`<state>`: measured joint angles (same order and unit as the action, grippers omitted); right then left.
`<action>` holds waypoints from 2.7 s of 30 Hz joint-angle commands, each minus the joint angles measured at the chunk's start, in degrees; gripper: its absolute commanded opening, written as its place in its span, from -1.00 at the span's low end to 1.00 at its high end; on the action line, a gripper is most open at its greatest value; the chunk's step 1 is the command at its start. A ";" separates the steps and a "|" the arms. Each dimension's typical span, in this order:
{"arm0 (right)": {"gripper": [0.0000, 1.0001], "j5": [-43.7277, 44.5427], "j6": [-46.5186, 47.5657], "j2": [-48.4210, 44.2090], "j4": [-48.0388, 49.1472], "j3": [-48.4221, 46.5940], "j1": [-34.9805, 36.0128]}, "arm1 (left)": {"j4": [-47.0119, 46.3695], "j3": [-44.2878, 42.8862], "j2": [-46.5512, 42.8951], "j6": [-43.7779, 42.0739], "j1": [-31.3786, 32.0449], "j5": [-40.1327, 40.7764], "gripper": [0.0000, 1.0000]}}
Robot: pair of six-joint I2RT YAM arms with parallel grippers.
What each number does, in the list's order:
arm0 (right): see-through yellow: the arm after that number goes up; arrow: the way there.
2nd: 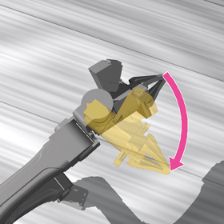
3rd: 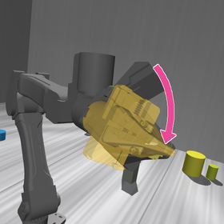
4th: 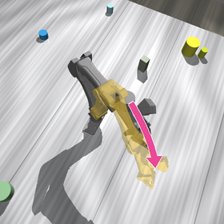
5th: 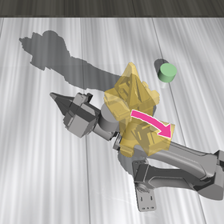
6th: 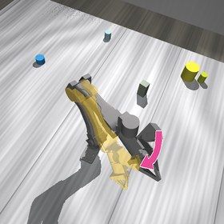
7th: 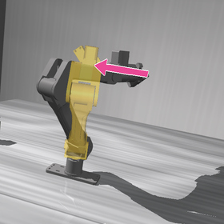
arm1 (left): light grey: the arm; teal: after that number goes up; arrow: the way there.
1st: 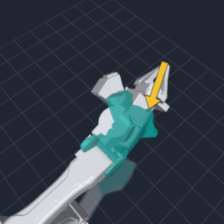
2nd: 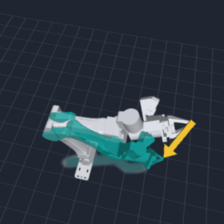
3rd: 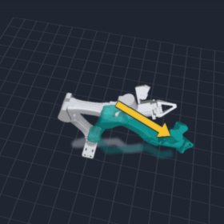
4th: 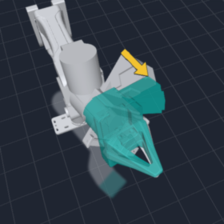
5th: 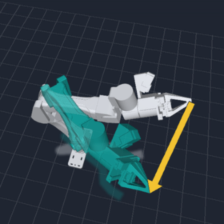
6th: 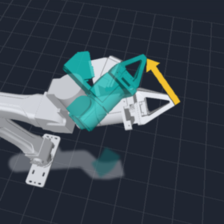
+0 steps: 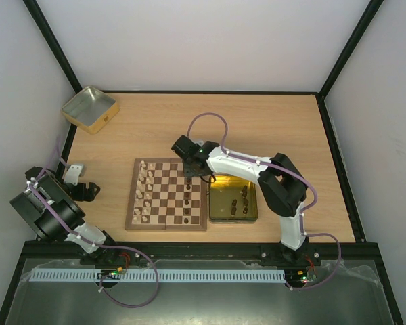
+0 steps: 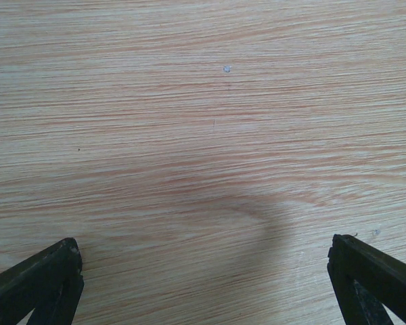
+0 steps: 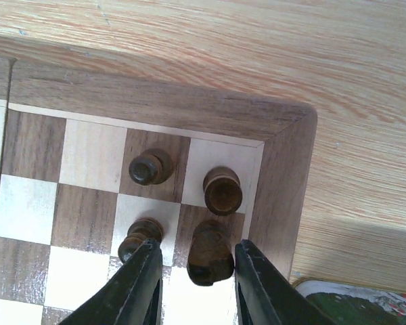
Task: Set up the chess pieces on the board
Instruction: Place the chess piece on the chessboard, then pick up the chess piece from the storage box.
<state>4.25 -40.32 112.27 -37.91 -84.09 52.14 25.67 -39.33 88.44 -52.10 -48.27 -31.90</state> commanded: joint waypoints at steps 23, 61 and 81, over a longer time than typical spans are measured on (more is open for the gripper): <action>-0.42 2.39 -9.65 -35.54 -6.78 29.47 -0.04 | 8.63 3.38 0.84 2.23 0.06 8.99 0.98; -0.46 -0.84 -11.91 -36.74 4.27 43.48 1.52 | 9.56 5.01 -3.80 3.23 1.06 9.71 0.98; -0.66 1.89 -12.13 -36.07 3.41 43.21 1.29 | 9.27 5.58 -4.15 3.05 1.07 9.75 0.98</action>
<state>3.42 -51.88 76.25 -33.89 -40.80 53.39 26.68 -36.73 82.98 -50.74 -47.24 -24.99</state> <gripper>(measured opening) 0.178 0.991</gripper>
